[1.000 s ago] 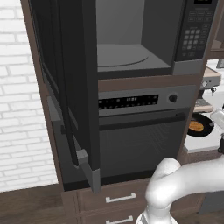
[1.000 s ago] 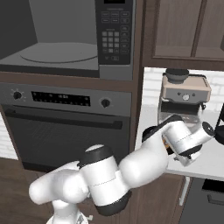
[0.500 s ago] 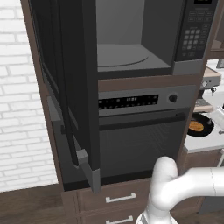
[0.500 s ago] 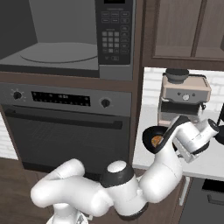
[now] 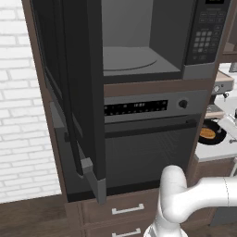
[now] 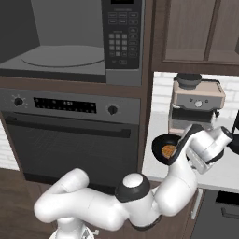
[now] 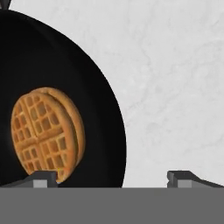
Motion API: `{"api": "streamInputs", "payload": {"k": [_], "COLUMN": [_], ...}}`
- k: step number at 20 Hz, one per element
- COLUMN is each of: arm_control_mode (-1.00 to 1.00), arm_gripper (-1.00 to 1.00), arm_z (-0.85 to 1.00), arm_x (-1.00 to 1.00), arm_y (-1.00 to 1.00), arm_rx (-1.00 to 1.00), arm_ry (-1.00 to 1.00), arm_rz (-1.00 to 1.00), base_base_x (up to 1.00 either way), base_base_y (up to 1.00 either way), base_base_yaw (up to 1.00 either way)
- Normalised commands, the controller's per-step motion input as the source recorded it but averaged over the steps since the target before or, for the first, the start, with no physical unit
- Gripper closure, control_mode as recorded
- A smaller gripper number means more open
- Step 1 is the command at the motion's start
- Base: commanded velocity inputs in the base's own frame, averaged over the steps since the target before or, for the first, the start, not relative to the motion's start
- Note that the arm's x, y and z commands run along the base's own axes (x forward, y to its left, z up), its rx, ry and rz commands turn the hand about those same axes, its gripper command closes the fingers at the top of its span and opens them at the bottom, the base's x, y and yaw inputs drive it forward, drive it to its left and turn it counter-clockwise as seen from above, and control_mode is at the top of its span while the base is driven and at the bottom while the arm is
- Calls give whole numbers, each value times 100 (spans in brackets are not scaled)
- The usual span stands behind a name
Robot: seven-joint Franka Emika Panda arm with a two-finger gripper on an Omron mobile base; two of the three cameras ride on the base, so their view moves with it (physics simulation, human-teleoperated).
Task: Open the microwave, place the bowl with waffle inside the microwave, then close the microwave door and turn it on.
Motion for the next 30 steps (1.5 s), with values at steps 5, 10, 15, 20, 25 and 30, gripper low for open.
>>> {"api": "streamInputs", "payload": {"k": [5,10,15,20,25,30], "arm_control_mode": [-100,-100,-100,-100,-100,-100], "arm_gripper": [-100,100,100,100,100,100], "arm_z": [-30,-27,-26,-21,-3,1], "arm_x": [5,15,19,2,0,-49], "arm_y": [12,29,8,0,0,-3], "arm_rx": [-9,-12,-6,0,0,5], "arm_ry": [11,14,15,4,0,-10], "arm_rz": [0,0,0,0,0,-4], "base_base_x": [0,0,0,0,0,0], "base_base_y": [0,0,0,0,0,0], "base_base_yaw": [0,0,0,0,0,0]}}
